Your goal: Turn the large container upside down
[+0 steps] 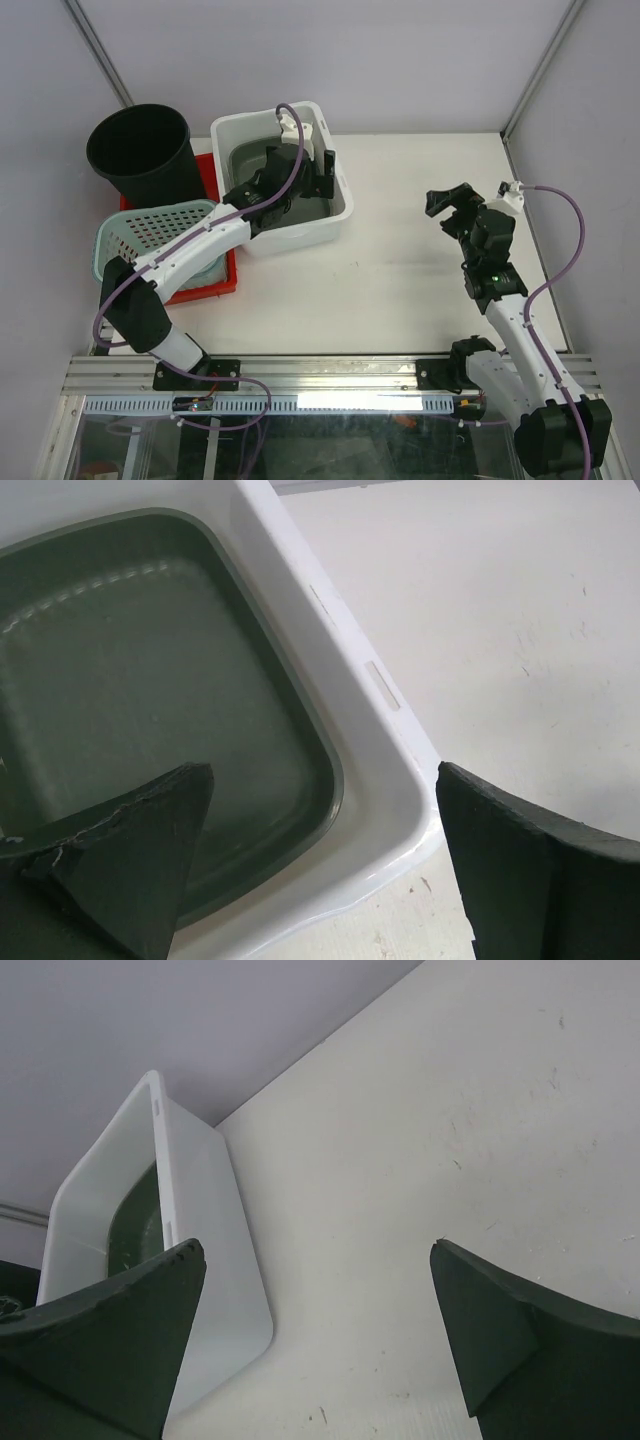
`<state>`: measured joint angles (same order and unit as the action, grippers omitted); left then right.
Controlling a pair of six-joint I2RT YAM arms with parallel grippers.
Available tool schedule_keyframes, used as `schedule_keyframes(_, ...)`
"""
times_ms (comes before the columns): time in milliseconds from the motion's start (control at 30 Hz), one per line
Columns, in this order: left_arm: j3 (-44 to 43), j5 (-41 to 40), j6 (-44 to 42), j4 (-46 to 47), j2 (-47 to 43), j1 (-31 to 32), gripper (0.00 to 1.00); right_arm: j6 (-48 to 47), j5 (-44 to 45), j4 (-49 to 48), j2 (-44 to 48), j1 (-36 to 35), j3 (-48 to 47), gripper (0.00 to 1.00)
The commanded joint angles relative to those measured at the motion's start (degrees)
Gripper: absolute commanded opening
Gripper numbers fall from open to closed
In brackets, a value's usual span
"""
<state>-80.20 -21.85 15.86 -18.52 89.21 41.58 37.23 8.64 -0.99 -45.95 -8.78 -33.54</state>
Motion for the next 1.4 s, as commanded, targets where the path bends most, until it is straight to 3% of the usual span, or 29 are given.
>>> schedule_keyframes(0, 0.9, -0.3, -0.5, 2.4, -3.5, 0.0, 0.99, 1.5, -0.3, -2.1, -0.2, -0.2, -3.7, 0.99)
schedule_keyframes(200, 2.5, -5.8, -1.7, 1.8, -3.4, 0.1, 0.99, 4.2, 1.6, -1.6, 0.0, -0.2, -2.9, 0.99)
schedule_keyframes(400, 2.4, -5.9, -2.3, 0.2, -3.7, -0.5, 0.99, 6.4, 0.1, -1.9, -1.5, -0.2, -3.0, 0.99)
schedule_keyframes(567, -9.0, -2.2, 2.0, -10.2, 3.6, -5.7, 0.99, 7.6, -1.2, -0.7, -2.3, -0.2, -4.0, 0.99)
schedule_keyframes(700, -18.5, 7.3, 6.1, -17.3, 11.3, -9.9, 0.99, 8.5, -0.6, -0.7, -1.7, -0.3, -3.5, 1.0)
schedule_keyframes(900, -28.6, 12.0, 6.1, -25.1, 22.5, -11.5, 0.99, 8.1, -1.0, -1.1, -1.6, -0.2, -2.5, 0.99)
schedule_keyframes(1000, -26.9, 15.1, 5.3, -24.3, 24.2, -11.0, 0.99, 7.4, -1.5, -1.0, -2.1, -0.2, -2.7, 1.0)
schedule_keyframes(1367, -23.9, 15.2, 4.6, -22.3, 29.4, -7.2, 0.98, 8.2, -3.8, -1.7, -2.9, -0.2, -2.0, 1.0)
